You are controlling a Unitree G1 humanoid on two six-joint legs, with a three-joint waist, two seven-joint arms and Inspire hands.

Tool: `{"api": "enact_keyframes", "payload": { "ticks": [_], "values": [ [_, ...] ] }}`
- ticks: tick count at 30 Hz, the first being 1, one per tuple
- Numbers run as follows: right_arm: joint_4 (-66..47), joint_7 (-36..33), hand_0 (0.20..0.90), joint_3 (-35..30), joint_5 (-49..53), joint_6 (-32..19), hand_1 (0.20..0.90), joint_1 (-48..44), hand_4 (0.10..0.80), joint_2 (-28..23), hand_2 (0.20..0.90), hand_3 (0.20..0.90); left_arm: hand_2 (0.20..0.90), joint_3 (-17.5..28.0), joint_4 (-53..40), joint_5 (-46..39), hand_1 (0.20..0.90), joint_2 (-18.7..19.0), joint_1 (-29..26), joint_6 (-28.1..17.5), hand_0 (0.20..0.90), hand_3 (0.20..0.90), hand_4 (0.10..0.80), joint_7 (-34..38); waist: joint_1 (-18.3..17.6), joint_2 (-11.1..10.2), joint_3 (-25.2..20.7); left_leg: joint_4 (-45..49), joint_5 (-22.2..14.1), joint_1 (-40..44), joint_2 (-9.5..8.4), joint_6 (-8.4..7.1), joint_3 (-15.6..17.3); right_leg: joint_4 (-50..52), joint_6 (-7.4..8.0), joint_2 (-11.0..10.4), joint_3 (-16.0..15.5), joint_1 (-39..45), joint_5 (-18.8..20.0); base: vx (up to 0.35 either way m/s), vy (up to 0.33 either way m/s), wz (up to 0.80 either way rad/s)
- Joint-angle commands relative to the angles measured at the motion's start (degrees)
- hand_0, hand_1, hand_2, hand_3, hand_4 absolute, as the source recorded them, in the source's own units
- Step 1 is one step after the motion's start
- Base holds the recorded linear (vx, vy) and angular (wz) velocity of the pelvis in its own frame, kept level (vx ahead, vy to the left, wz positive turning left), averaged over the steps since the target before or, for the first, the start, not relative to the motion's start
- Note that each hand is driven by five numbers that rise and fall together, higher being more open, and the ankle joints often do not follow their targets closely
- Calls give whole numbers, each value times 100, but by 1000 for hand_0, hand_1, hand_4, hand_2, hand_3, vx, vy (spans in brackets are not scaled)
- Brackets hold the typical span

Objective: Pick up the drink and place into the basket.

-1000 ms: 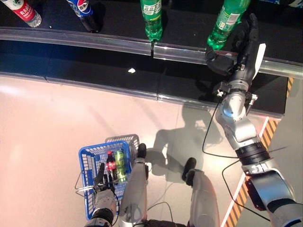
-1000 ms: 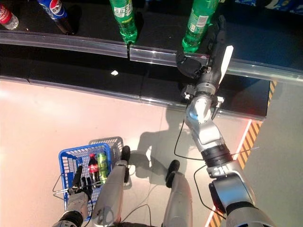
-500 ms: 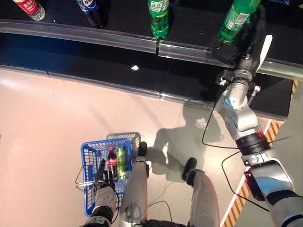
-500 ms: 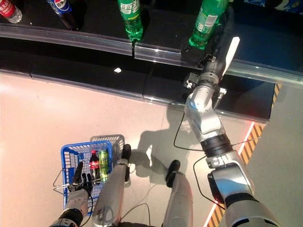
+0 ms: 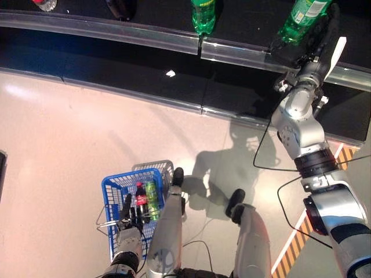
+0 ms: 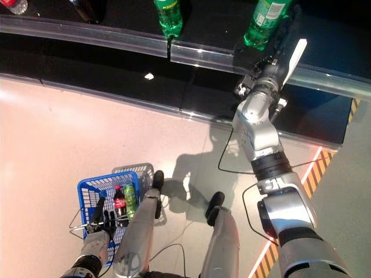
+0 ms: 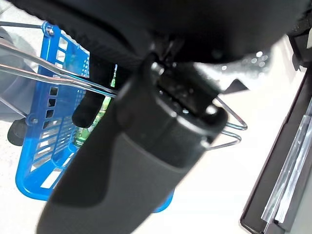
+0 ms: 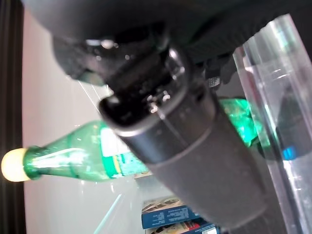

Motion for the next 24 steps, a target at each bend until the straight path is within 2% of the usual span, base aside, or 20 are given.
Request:
{"api": "enact_keyframes", "payload": {
  "ticks": [1,18,19,20,24],
  "values": [
    [-243,-210,900,84,-134,-465,900,-1098,800,-670,900,900,300,-48,-448,502,300,860,449,-737,300,200,100,-8,18,170,-107,566,-160,-40,-156,311,-155,-861,-81,44,288,310,631,-17,-10,3],
    [128,-772,900,358,149,-411,900,-1806,800,-906,900,900,300,-132,-693,526,300,1027,437,-687,300,200,100,77,106,146,-107,412,-197,-259,-175,362,-114,-846,-31,80,231,23,693,0,0,0],
    [205,-877,387,388,129,-373,387,-1863,202,-917,387,302,300,-140,-673,495,300,1038,437,-683,300,200,100,35,111,142,-107,408,-198,-256,-174,362,-118,-847,-37,81,223,26,690,0,0,0],
    [250,-895,300,412,138,-384,300,-1893,100,-928,300,200,300,-140,-665,494,300,1040,438,-674,300,200,100,17,116,143,-107,404,-200,-250,-176,363,-122,-847,-36,79,220,30,689,0,0,0],
    [530,-834,300,542,209,-413,300,-2073,100,-998,300,200,300,-157,-706,549,300,1065,419,-629,300,200,100,-11,158,136,-107,365,-216,-213,-201,369,-137,-873,-31,59,180,71,696,0,0,0]
  ]
}}
